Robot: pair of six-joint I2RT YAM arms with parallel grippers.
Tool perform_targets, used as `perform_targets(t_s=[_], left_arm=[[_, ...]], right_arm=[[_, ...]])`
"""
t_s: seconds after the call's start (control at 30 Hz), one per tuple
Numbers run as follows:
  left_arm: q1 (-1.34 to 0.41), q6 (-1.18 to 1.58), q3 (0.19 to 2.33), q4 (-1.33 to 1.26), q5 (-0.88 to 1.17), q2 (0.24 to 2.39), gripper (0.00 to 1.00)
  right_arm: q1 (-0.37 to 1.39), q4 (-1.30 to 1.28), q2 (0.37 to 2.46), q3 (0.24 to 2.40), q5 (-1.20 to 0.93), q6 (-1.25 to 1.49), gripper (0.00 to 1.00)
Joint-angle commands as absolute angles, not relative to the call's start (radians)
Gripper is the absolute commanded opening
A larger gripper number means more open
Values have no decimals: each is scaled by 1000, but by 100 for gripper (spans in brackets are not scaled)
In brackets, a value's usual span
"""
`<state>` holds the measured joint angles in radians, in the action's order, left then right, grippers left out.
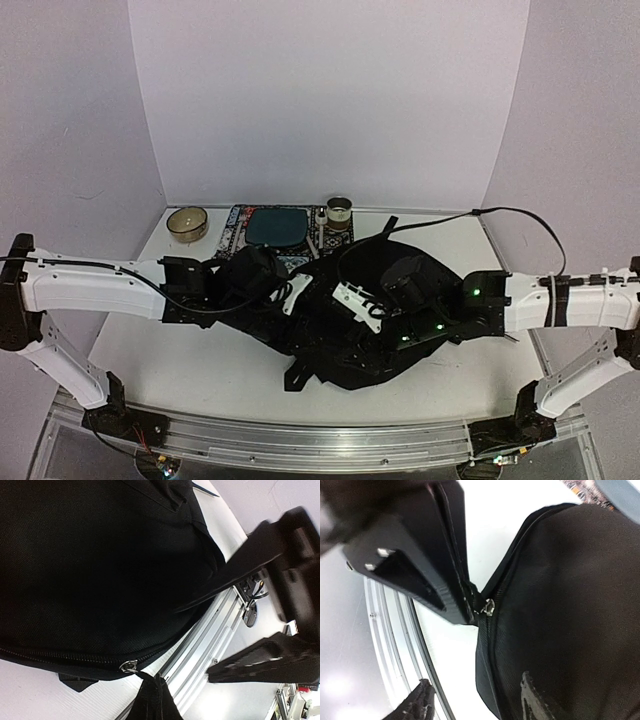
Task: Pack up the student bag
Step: Hold the largest pocket of the student bag.
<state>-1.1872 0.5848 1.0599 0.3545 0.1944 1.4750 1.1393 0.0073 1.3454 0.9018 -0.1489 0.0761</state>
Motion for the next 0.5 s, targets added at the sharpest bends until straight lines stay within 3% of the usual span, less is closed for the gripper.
perform_targets(t_s=[0.0,0.2,0.37,0.47], left_arm=[[-1193,592,1094,275,212,1432,0],[-1193,597,1060,278,168,1388,0],[-1171,596,1046,324,97,1363,0],[-1138,590,1042,361,81,1369,0]], right_arm=[[1137,48,1409,946,-188,55,53],[1137,49,1448,945,-193,48,32],[1137,29,1405,915,-189,51,2],[1137,7,1368,894,-188,51,0]])
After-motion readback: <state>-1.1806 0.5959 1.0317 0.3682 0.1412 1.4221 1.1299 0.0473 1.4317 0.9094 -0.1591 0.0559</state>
